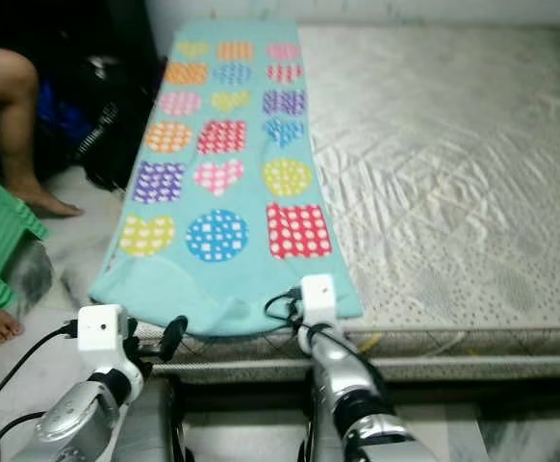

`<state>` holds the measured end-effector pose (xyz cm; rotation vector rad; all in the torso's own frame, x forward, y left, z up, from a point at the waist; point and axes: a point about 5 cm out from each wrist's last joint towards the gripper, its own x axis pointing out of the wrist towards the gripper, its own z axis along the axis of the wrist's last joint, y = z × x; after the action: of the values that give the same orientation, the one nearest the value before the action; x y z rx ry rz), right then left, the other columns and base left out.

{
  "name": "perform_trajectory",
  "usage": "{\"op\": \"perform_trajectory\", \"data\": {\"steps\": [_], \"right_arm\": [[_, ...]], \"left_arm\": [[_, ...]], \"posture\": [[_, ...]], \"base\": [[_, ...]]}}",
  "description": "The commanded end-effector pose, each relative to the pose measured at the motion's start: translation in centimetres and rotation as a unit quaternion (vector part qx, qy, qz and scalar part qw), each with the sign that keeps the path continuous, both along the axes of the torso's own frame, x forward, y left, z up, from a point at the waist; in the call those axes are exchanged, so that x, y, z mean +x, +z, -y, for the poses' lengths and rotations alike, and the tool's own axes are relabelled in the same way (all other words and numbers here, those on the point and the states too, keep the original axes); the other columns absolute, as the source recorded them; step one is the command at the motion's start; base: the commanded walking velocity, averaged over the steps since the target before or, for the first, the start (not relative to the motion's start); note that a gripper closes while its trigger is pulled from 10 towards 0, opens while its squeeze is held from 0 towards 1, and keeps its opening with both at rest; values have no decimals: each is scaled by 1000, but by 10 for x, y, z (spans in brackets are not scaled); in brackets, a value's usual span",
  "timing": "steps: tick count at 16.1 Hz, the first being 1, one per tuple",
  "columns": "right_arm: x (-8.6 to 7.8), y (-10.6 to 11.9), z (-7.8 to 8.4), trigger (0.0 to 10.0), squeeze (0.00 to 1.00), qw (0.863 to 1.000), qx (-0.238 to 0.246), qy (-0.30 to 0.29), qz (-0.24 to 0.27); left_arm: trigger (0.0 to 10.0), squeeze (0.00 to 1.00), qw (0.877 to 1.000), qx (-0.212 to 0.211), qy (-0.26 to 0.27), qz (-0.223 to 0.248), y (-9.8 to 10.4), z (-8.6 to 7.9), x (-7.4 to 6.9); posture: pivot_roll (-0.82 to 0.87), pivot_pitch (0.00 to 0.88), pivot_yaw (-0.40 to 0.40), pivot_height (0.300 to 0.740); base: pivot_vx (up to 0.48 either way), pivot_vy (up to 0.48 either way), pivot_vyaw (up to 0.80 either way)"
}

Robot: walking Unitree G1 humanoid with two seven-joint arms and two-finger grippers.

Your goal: Clean up the room

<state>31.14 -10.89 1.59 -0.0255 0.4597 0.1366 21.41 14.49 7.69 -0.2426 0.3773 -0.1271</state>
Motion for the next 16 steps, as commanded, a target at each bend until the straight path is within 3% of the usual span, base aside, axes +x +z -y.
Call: {"op": "perform_trajectory", "data": {"steps": [1,5,7,8,9,10,11,16], "right_arm": [[4,6,0,10000,1000,1000,6,-9,12],[8,10,4,10000,1000,1000,-4,-9,20],[6,9,-2,10000,1000,1000,-5,2,20],[5,9,-8,10000,655,999,-16,16,23],[2,7,-20,10000,0,998,-51,39,23],[-1,4,-25,10000,0,997,-67,42,21],[-5,1,-35,0,0,996,-68,53,12],[-17,-11,-46,0,0,993,-96,69,-20]], "left_arm": [[10000,0,1000,6,2,-1,1,0,-2],[10000,0,1000,-1,-6,-2,3,7,-6],[10000,0,1000,-1,-4,-5,2,7,-6],[10000,0,1000,-1,-4,-7,1,7,-6],[10000,0,1000,0,-5,-10,0,8,-6],[10000,0,1000,1,-7,-10,0,8,-6],[10000,0,1000,1,-6,-10,0,8,-5],[10000,0,1000,5,-7,-10,1,7,-4]], "posture": [[11,203,-14,587],[10,215,-18,587],[9,220,-20,587],[9,217,-18,587],[10,214,-17,587],[11,213,-17,587],[15,210,-14,587],[23,206,-14,587]], "base": [[0,0,0],[0,0,0],[0,0,0],[0,0,0],[0,0,0],[0,0,0],[0,0,0],[0,0,0]]}}
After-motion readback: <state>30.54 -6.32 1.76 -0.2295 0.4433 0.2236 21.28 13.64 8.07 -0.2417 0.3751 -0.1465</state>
